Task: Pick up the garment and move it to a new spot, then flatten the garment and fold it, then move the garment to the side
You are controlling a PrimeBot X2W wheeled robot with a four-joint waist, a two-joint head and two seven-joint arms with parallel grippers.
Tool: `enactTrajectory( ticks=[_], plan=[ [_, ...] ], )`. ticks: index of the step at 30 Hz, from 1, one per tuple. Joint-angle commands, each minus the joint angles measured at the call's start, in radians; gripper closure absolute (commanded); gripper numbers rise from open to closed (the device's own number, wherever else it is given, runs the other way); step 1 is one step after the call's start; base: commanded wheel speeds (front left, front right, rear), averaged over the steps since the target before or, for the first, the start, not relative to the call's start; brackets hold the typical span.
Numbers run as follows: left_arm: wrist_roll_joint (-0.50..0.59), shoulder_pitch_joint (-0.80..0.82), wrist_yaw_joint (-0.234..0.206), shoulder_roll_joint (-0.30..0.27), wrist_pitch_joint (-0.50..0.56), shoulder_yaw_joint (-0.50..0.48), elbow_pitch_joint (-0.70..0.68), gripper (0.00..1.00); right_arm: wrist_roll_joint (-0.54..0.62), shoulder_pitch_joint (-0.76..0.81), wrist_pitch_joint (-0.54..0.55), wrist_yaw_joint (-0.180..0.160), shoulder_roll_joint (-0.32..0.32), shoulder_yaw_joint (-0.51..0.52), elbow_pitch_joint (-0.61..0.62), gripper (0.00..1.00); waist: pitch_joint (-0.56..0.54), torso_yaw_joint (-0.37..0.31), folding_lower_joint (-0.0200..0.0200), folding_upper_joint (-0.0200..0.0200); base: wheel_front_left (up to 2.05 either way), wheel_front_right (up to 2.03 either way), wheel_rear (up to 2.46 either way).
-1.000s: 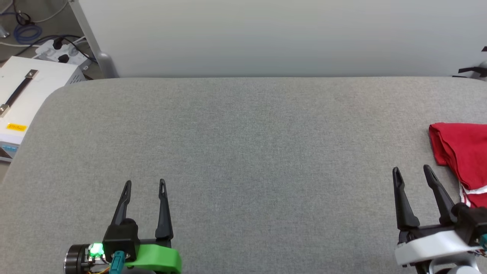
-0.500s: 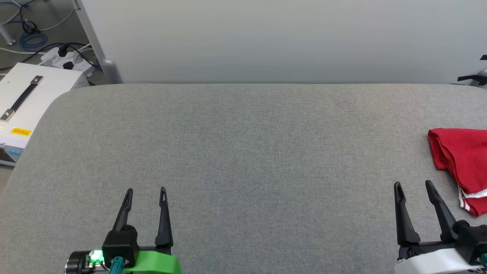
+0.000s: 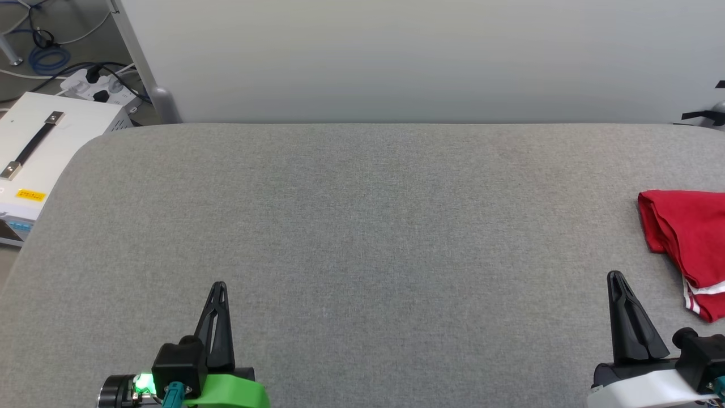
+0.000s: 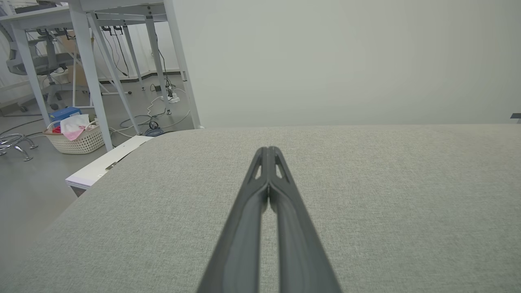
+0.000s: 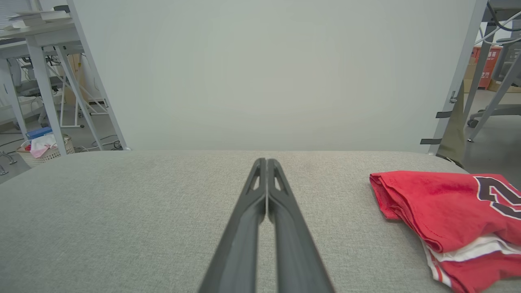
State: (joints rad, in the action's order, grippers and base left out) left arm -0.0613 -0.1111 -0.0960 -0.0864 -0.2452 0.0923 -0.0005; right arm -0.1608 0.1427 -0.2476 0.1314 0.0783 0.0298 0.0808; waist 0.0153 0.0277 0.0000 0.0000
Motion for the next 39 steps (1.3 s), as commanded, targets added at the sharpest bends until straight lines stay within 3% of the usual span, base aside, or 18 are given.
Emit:
enactTrajectory(
  ticks=[1,39],
  plan=[
    [0.004,0.006,0.006,0.002,0.006,-0.004,0.0,1.0,0.009,-0.008,0.007,0.0,-0.001,-0.001,-0.004,1.0,0.0,0.0,0.0,0.0,0.0,0.0,0.0],
    [0.023,0.041,0.035,0.013,0.084,-0.033,0.0,1.0,0.059,-0.052,0.085,0.0,-0.01,-0.01,-0.029,1.0,-0.005,-0.009,0.0,0.0,0.0,0.0,0.0]
  ],
)
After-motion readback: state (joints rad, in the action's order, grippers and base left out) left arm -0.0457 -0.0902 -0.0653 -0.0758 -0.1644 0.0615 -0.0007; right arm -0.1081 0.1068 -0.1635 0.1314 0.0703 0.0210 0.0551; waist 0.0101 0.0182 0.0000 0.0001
